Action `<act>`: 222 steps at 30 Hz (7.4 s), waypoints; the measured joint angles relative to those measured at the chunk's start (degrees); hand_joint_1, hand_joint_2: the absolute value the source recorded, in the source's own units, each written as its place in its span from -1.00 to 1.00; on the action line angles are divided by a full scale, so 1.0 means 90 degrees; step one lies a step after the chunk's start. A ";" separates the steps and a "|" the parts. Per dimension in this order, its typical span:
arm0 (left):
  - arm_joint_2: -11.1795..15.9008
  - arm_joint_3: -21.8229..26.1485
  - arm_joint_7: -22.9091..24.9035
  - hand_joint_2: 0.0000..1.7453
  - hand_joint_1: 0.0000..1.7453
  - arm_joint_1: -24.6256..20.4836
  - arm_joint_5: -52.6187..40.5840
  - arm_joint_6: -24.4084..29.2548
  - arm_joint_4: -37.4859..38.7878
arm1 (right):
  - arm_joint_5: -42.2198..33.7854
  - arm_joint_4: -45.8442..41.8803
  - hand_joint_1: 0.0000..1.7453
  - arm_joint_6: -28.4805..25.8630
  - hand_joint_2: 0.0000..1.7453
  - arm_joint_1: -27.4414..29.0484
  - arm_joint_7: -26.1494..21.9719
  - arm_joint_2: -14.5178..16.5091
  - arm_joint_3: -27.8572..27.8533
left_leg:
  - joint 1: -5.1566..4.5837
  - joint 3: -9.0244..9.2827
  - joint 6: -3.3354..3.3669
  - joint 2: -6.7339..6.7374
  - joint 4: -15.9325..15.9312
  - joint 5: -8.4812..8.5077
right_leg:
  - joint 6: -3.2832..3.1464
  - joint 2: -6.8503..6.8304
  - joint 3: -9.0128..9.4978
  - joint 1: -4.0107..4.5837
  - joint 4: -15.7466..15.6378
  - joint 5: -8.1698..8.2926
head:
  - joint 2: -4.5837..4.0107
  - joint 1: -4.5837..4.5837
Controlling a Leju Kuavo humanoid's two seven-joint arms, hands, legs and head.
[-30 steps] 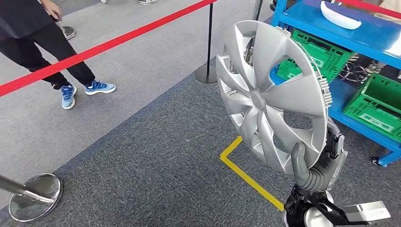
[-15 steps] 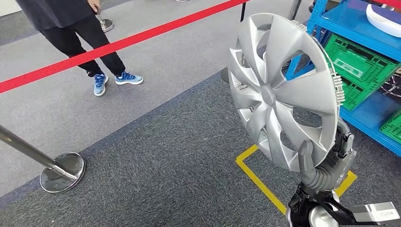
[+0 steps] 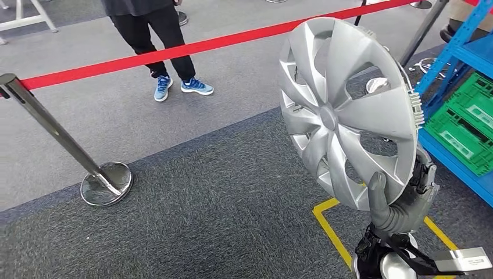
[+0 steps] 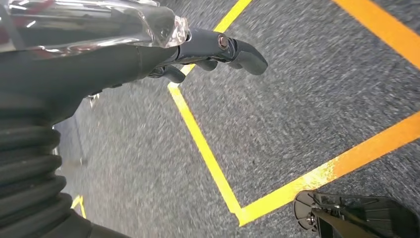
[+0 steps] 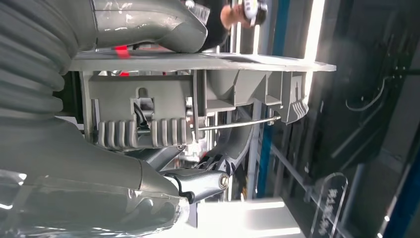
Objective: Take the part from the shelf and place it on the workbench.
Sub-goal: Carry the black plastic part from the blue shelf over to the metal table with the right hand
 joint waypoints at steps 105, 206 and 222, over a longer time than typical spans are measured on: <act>-0.0038 0.0310 0.0492 1.00 -1.00 -0.0042 0.0130 -0.0069 0.0000 | 0.0220 -0.0163 1.00 -0.0030 1.00 0.0021 -0.0002 -0.0008 -0.0601 | 0.0058 -0.1079 -0.0281 0.0443 0.1912 -0.0808 | -0.0208 -0.0294 0.0477 -0.0020 -0.1277 0.0527 | 0.0000 0.0037; -0.0044 0.0418 0.0605 1.00 -1.00 -0.0060 -0.0101 -0.0227 -0.0005 | 0.1812 -0.0072 1.00 -0.0734 1.00 -0.0781 0.0098 -0.0767 -0.0263 | 0.0010 -0.0084 -0.0150 0.0518 0.0155 -0.0150 | -0.0027 -0.0288 0.0526 0.0030 -0.1240 0.0428 | 0.0000 0.0028; -0.0030 0.0418 0.0602 1.00 -1.00 -0.0061 -0.0188 -0.0259 -0.0005 | 0.2305 0.0224 1.00 -0.1035 1.00 -0.1745 0.0350 -0.1682 -0.0160 | 0.0009 -0.0083 -0.0149 0.0516 0.0156 -0.0149 | -0.0026 -0.0288 0.0526 0.0032 -0.1240 0.0429 | 0.0000 0.0027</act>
